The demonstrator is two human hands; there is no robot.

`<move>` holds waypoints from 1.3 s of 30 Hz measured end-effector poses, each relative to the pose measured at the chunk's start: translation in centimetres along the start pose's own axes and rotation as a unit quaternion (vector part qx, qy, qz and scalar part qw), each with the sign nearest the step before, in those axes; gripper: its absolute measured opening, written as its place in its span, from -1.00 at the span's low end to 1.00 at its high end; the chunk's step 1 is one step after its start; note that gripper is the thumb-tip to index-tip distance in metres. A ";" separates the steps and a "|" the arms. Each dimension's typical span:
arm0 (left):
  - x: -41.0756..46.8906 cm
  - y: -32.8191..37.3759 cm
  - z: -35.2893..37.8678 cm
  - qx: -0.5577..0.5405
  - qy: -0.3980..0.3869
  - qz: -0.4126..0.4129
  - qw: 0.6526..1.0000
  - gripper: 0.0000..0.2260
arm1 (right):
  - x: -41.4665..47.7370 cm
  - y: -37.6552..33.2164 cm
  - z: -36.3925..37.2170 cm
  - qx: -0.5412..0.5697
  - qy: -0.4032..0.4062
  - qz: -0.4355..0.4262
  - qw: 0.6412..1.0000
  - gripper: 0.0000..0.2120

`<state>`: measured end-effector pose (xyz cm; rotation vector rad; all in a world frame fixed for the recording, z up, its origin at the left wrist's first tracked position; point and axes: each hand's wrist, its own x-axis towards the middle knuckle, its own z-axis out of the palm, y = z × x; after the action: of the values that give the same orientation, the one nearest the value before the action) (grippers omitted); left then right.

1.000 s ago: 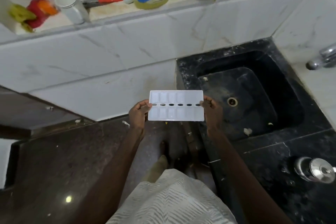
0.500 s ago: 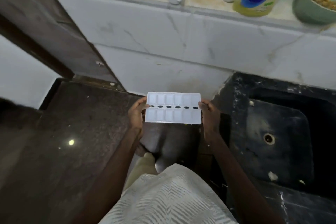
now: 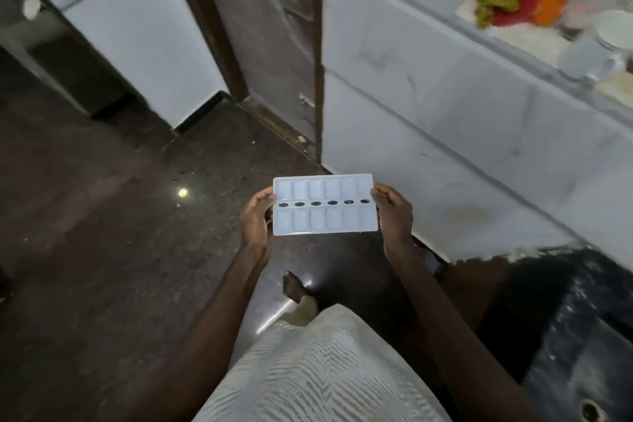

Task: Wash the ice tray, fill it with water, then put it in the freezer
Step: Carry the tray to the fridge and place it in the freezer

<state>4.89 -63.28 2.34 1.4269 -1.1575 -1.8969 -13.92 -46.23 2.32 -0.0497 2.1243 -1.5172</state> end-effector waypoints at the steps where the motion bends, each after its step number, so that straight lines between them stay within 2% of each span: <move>1: 0.7 0.5 -1.1 -0.010 0.015 0.002 1.000 -0.79 | 0.5 -0.5 1.6 -0.009 -0.012 -0.004 1.000 -0.86; 7: 4.8 3.8 -7.0 -0.064 0.089 0.011 0.994 -0.82 | 3.0 -3.7 11.4 -0.051 -0.092 -0.039 0.994 -0.78; 15: 8.0 7.0 -14.8 -0.137 0.200 0.032 0.970 -0.82 | 3.5 -6.9 23.4 -0.108 -0.213 -0.066 0.969 -0.86; 22: 9.6 7.4 -20.3 -0.193 0.274 0.029 0.941 -0.76 | 3.5 -8.3 32.1 -0.128 -0.283 -0.071 0.948 -0.86; 30: 13.3 9.4 -26.0 -0.255 0.364 0.023 0.896 -0.80 | 3.3 -11.2 43.5 -0.146 -0.378 -0.060 0.912 -0.80; 39: 18.9 14.1 -33.1 -0.318 0.458 0.043 0.829 -0.82 | 3.8 -16.3 59.0 -0.174 -0.497 -0.090 0.845 -0.87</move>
<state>28.38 -96.49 1.49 1.5227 -0.0932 -1.0721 3.99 -104.91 1.61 -0.9689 1.4845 -0.8290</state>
